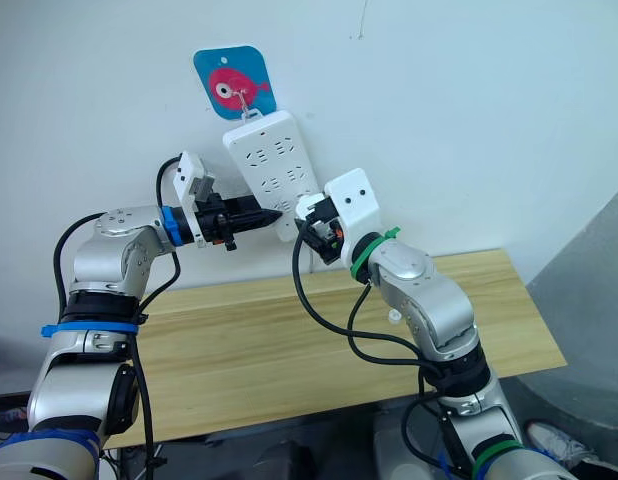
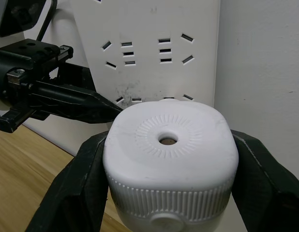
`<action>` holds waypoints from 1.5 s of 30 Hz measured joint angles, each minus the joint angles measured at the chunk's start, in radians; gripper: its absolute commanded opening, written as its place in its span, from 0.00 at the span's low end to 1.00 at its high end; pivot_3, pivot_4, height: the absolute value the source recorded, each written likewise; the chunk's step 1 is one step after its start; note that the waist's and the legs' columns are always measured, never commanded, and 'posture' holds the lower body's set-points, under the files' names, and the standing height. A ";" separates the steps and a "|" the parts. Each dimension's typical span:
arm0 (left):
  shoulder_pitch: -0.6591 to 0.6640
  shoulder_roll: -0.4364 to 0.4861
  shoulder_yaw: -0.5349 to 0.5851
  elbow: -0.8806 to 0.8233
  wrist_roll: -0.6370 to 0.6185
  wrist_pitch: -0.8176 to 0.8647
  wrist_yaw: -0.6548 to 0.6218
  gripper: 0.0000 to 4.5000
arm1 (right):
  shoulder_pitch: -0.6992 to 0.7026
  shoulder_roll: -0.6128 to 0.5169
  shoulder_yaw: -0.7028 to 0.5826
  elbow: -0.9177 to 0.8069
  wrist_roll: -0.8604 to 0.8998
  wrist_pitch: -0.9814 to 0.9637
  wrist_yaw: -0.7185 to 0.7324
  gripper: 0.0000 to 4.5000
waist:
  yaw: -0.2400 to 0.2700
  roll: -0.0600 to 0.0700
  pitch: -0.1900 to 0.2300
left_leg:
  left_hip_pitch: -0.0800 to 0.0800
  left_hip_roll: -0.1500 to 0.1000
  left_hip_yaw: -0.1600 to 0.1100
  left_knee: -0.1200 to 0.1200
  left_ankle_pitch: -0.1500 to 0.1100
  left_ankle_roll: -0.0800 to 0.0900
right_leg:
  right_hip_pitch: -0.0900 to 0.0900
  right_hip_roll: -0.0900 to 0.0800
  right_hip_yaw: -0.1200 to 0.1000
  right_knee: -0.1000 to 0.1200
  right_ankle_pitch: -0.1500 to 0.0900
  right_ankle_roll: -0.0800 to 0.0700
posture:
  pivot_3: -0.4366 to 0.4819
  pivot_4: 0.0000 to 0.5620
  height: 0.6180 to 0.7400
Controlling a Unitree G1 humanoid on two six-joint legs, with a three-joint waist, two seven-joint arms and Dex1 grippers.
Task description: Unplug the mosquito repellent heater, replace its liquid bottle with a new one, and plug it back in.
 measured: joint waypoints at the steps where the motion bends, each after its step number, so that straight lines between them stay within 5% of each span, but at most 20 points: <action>1: 0.000 0.000 0.000 -0.001 0.000 0.001 0.000 0.29 | 0.000 0.002 0.000 0.000 -0.002 0.000 0.000 0.67 | 0.000 0.000 0.000 | 0.000 0.000 0.000 0.000 0.000 0.000 | 0.000 0.000 0.000 0.000 0.000 0.000 | 0.23 0.28 0.92; 31: 0.045 0.020 0.033 -0.071 0.004 0.078 0.026 0.29 | -0.051 0.082 0.026 0.192 -0.061 -0.156 0.022 0.67 | -0.029 0.000 -0.001 | 0.002 0.000 0.001 0.000 0.000 -0.001 | 0.000 0.000 0.000 0.002 0.000 0.000 | 0.25 0.26 0.92; 35: 0.045 0.004 0.027 -0.074 0.000 0.066 0.020 0.29 | -0.055 0.084 0.009 0.197 -0.070 -0.156 0.016 0.98 | -0.022 0.000 -0.002 | 0.002 0.000 -0.001 0.000 0.000 -0.001 | 0.001 -0.001 -0.001 0.002 0.000 0.000 | 0.25 0.26 0.92; 45: 0.040 0.005 0.020 -0.026 0.012 -0.053 0.028 0.29 | 0.051 -0.057 -0.013 -0.090 0.009 0.061 0.102 1.00 | -0.019 -0.001 -0.002 | -0.002 -0.004 0.000 -0.001 -0.001 0.000 | -0.001 -0.007 -0.002 -0.001 0.000 0.000 | 0.26 0.27 0.92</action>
